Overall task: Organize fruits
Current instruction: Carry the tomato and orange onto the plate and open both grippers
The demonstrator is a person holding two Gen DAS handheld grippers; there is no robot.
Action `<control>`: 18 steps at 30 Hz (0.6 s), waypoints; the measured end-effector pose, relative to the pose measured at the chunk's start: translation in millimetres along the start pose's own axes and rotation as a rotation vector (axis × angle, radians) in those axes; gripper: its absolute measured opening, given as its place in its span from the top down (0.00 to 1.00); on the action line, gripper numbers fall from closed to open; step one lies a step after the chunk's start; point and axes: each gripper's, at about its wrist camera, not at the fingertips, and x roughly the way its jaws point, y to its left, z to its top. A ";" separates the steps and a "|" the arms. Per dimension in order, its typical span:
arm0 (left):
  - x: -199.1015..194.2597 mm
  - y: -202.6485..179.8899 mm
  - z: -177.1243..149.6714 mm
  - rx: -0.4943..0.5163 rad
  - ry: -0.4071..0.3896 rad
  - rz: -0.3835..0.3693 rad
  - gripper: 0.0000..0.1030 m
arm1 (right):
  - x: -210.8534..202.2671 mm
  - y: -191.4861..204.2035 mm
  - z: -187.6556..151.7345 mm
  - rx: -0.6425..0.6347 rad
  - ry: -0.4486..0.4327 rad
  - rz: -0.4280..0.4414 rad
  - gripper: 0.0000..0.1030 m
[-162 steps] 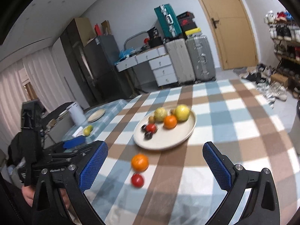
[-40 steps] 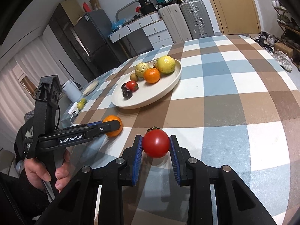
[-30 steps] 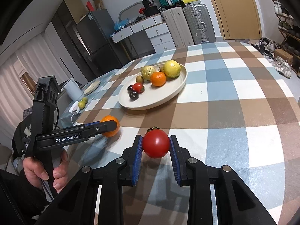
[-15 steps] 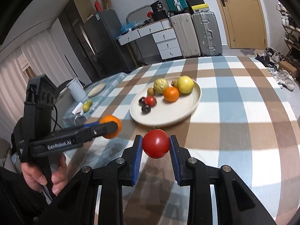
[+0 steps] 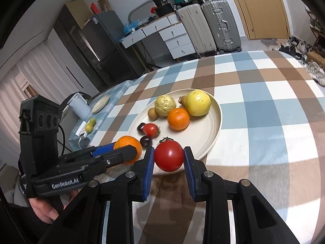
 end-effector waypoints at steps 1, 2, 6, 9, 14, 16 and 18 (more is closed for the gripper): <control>5.6 0.7 3.1 -0.001 0.004 -0.003 0.63 | 3.7 -2.8 2.8 0.005 0.003 0.000 0.72; 12.2 0.9 6.2 -0.001 0.008 -0.004 0.63 | 7.7 -5.9 5.9 0.010 0.005 -0.001 0.72; 28.9 0.6 15.4 0.007 0.011 -0.006 0.63 | 25.1 -18.6 14.8 0.036 0.028 0.001 0.72; 38.9 0.9 20.3 0.017 0.016 0.001 0.63 | 35.2 -25.6 19.9 0.050 0.039 0.006 0.72; 49.9 3.5 25.2 0.018 0.027 0.001 0.63 | 47.2 -33.8 29.0 0.065 0.045 0.016 0.72; 53.0 5.2 26.0 0.015 0.031 -0.006 0.63 | 51.6 -35.6 32.8 0.067 0.050 0.019 0.72; 56.6 6.0 25.9 0.018 0.037 -0.006 0.63 | 54.8 -34.9 34.9 0.055 0.050 0.026 0.72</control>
